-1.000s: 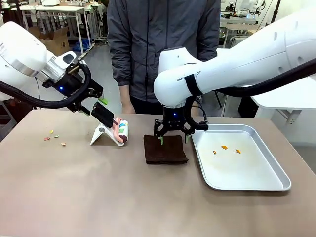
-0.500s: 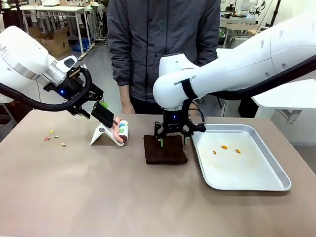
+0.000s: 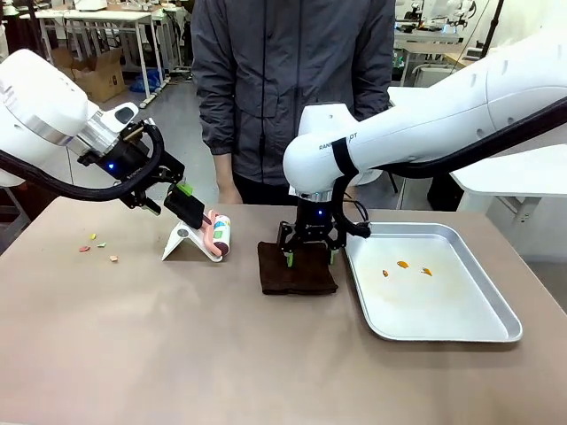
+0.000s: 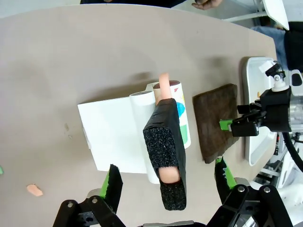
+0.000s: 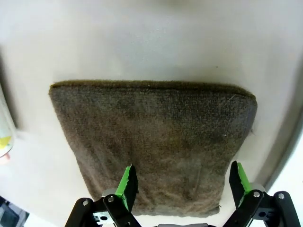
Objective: Clean the surface of the table.
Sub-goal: Hold the Lint Roller with your left hand and the towel with your right hand.
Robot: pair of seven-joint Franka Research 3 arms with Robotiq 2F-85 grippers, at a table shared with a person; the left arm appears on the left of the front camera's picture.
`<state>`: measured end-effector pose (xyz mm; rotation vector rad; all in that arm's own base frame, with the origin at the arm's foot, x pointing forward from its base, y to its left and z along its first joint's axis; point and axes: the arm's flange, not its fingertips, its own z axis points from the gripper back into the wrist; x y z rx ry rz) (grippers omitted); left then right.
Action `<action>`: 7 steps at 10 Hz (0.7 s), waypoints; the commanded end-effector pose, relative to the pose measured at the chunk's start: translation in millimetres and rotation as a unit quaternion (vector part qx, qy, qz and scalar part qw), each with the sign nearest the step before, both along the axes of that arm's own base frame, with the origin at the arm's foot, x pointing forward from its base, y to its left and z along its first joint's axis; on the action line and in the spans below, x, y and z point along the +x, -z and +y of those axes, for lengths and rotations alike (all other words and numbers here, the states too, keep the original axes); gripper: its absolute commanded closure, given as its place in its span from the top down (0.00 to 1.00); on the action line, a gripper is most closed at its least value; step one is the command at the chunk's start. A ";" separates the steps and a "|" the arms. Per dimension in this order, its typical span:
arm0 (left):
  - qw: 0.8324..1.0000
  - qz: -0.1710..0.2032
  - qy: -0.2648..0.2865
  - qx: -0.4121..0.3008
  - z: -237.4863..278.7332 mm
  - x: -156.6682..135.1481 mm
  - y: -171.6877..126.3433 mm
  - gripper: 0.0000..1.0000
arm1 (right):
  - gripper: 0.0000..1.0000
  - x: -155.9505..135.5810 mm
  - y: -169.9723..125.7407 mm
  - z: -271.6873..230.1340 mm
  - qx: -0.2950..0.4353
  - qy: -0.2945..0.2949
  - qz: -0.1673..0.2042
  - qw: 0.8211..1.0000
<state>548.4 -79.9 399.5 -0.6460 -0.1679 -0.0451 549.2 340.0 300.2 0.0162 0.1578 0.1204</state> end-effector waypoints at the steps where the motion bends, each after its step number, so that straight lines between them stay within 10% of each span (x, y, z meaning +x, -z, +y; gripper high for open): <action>1: 1.000 0.001 -0.001 0.004 -3.1 5.2 -3.3 1.00 | 1.00 -7.6 8.4 -7.1 0.010 0.020 -0.012 1.000; 6: 1.000 0.008 0.004 0.008 -2.9 9.6 -1.2 1.00 | 1.00 -6.5 9.0 -7.3 0.010 0.029 -0.011 0.999; 7: 1.000 0.000 0.002 0.007 -2.7 9.0 -1.8 0.49 | 0.40 -7.3 8.2 -7.0 0.012 0.022 -0.013 1.000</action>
